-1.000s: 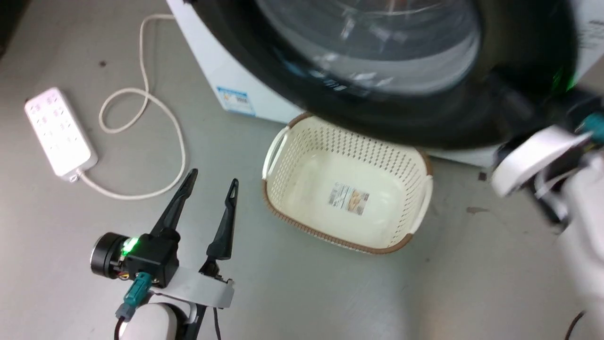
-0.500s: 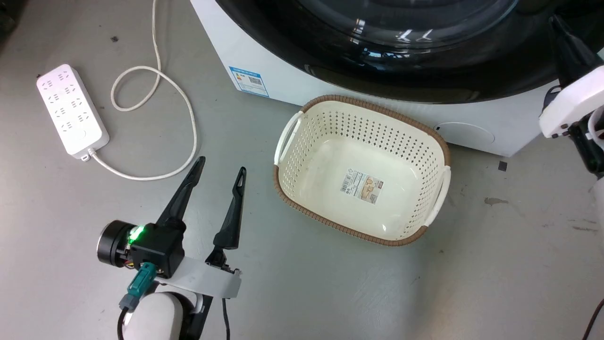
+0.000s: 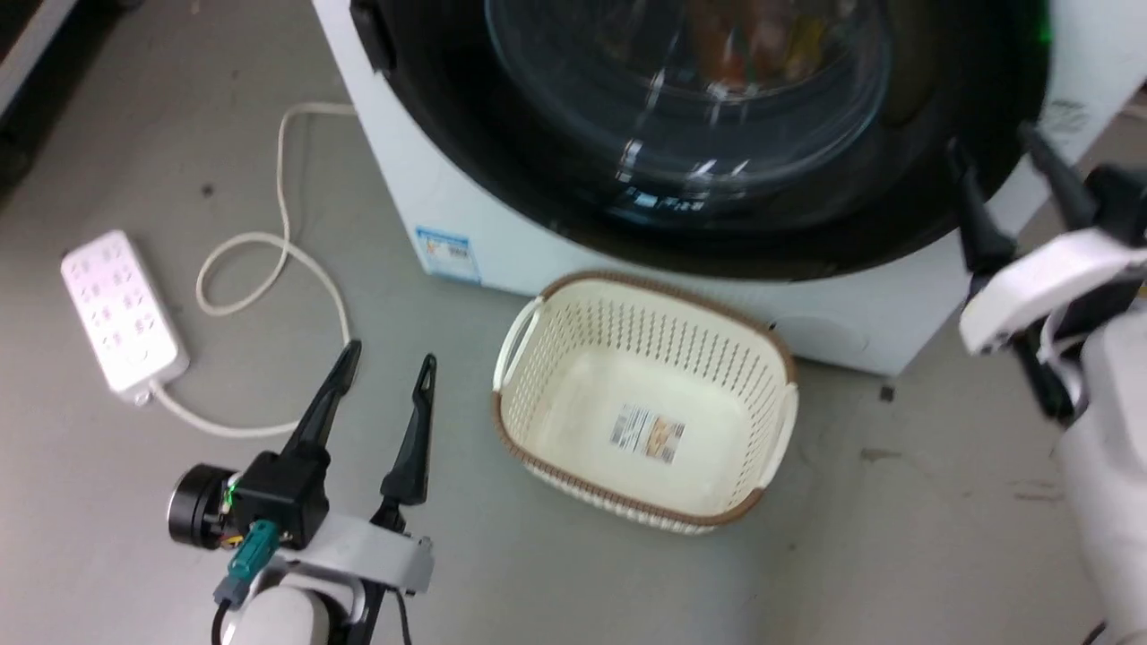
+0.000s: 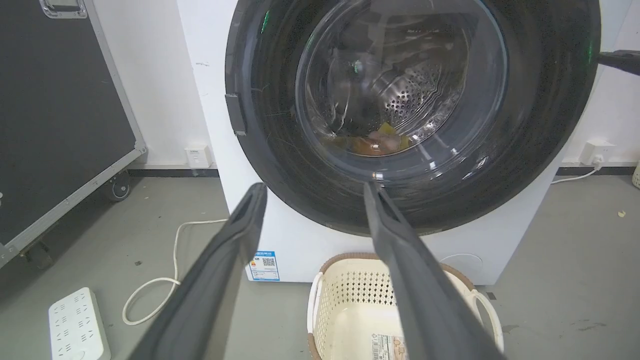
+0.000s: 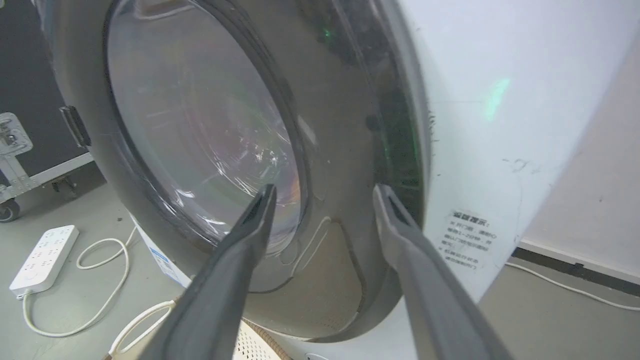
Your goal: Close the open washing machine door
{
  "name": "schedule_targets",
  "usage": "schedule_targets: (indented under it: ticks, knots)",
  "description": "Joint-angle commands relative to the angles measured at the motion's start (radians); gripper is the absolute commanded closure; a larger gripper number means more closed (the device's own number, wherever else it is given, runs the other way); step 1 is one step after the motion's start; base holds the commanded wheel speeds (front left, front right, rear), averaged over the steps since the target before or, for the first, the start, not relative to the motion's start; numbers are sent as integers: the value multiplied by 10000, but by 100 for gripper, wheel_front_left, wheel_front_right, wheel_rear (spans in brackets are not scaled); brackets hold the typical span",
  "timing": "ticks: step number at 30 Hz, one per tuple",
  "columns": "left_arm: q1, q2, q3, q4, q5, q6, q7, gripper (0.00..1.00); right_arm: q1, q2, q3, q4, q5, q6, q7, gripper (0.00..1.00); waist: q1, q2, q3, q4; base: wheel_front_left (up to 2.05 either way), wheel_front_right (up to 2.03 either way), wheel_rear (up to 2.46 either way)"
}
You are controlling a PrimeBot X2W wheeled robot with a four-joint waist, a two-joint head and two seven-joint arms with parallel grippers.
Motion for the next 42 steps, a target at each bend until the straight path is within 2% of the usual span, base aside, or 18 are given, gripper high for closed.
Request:
schedule_targets:
  ticks: [1,2,3,4,5,6,13,18,27,42]
  knots:
    - [153,-14,71,72,90,-43,-43,0,359,106,-11,-248,-28,-7,-66,0,1,0,-636,-424,0,0,0]
    - [230,-25,121,129,115,-42,-43,0,632,198,-41,-644,-28,-7,-71,0,1,0,-809,-539,0,0,0]
    - [367,-48,212,209,133,-42,-43,0,1293,315,-55,-1559,-241,-7,-76,0,1,0,-1087,-772,0,0,0]
    - [367,-48,212,209,133,-42,-43,0,1293,315,-55,-1559,-241,-7,-76,0,1,0,-1087,-772,0,0,0]
    - [469,-58,299,259,176,-41,-43,0,2058,447,-39,-2455,-512,-7,-78,0,1,0,-1315,-995,0,0,0]
    - [469,-58,299,259,176,-41,-43,0,2058,447,-39,-2455,-512,-7,-78,0,1,0,-1315,-995,0,0,0]
    - [819,-129,545,513,150,-31,-43,0,4501,1303,-595,-4631,-1125,-7,-80,0,1,0,-1972,-1640,0,0,0]
    - [967,-82,398,767,171,-37,-43,0,5963,1915,-1148,-5525,-1138,-7,-80,0,1,0,-2203,-1863,0,0,0]
    - [1251,-180,313,979,204,-40,-43,0,7545,2204,-1222,-6162,-1032,-7,-81,0,1,0,-2367,-2070,0,0,0]
    - [1233,-337,454,934,304,-40,-43,0,7771,2211,-1124,-6035,-882,-7,-81,0,1,0,-2390,-2028,0,0,0]
